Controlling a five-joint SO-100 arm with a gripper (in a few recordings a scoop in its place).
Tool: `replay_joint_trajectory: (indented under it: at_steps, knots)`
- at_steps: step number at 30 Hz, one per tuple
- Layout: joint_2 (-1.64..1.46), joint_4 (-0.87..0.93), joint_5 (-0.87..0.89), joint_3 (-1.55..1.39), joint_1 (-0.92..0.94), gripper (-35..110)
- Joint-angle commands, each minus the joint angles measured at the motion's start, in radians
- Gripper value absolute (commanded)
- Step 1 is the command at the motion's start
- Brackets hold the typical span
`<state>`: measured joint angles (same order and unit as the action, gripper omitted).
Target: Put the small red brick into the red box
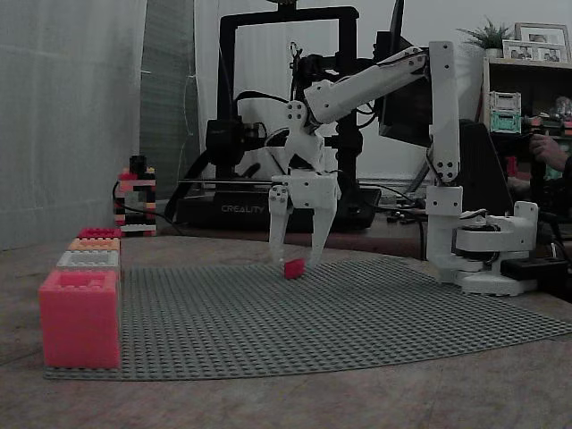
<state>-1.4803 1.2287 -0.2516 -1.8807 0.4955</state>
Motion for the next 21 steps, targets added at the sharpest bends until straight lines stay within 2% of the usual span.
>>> replay_joint_trajectory:
  at_steps: [1, 6, 11, 21]
  knots:
    - [-0.018, -0.005, 0.002, 0.011, 0.018, 22]
    - [-0.002, -0.029, -0.005, 0.012, 0.018, 18]
    - [0.002, -0.038, -0.005, 0.021, 0.018, 0]
    - [0.009, -0.023, 0.017, 0.146, 0.012, 0]
